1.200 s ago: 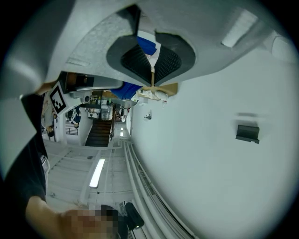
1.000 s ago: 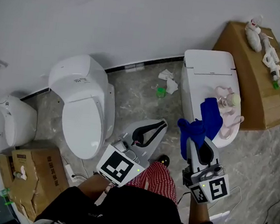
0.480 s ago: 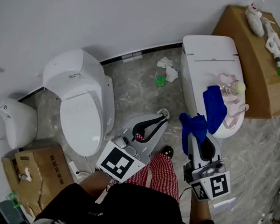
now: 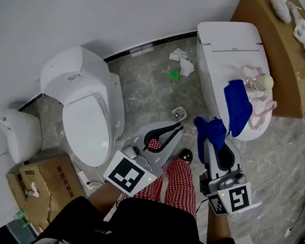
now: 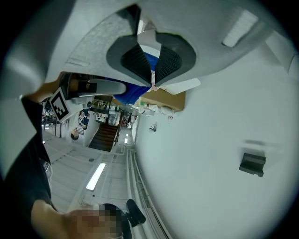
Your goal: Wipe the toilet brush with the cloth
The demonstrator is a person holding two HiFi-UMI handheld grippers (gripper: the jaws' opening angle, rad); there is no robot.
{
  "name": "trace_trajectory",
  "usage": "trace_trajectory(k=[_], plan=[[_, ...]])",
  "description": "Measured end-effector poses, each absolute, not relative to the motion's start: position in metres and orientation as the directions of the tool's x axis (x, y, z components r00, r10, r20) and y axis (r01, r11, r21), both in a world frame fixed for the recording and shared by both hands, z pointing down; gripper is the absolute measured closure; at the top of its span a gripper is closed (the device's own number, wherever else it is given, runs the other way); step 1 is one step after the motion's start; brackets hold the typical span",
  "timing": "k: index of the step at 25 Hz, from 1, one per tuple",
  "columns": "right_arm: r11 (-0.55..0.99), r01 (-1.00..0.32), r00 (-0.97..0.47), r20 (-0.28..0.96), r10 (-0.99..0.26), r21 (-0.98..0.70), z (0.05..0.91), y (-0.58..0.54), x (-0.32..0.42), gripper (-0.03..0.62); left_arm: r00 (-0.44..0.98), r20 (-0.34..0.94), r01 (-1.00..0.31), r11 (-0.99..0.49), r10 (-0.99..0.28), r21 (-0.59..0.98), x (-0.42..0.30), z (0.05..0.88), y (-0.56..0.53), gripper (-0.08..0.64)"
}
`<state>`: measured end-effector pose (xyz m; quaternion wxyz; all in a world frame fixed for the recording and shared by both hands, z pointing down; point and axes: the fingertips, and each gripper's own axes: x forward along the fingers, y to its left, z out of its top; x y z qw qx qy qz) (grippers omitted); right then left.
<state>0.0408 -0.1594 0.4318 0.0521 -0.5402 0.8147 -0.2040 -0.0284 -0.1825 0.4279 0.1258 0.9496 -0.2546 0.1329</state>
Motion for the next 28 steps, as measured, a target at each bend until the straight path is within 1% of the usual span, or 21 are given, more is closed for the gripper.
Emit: trace_trajectory(k=[6,11,17,22,28], plan=[[0.321,-0.860,-0.407,0.152,-0.901,-0.397,0.454,-0.161,0.038,0.528,0.834,0.351,-0.506,-0.844,-0.425,0.180,-0.030,0.452,-0.183,0.552],[0.327,-0.858,-0.419,0.172,-0.892,-0.396,0.471,-0.160,0.034,0.528,0.838,0.342,-0.508,-0.836,-0.424,0.209,-0.029,0.464,-0.187,0.552],[0.312,-0.850,-0.420,0.189,-0.888,-0.423,0.492,-0.160,0.032,0.528,0.837,0.369,-0.503,-0.834,-0.405,0.226,-0.029,0.490,-0.188,0.552],[0.273,-0.869,-0.377,0.195,-0.905,-0.413,0.503,-0.167,0.048,0.528,0.827,0.386,-0.516,-0.826,-0.410,0.229,-0.030,0.506,-0.188,0.552],[0.273,-0.877,-0.379,0.219,-0.899,-0.396,0.519,-0.172,0.053,0.528,0.815,0.419,-0.515,-0.833,-0.402,0.203,-0.027,0.529,-0.189,0.528]])
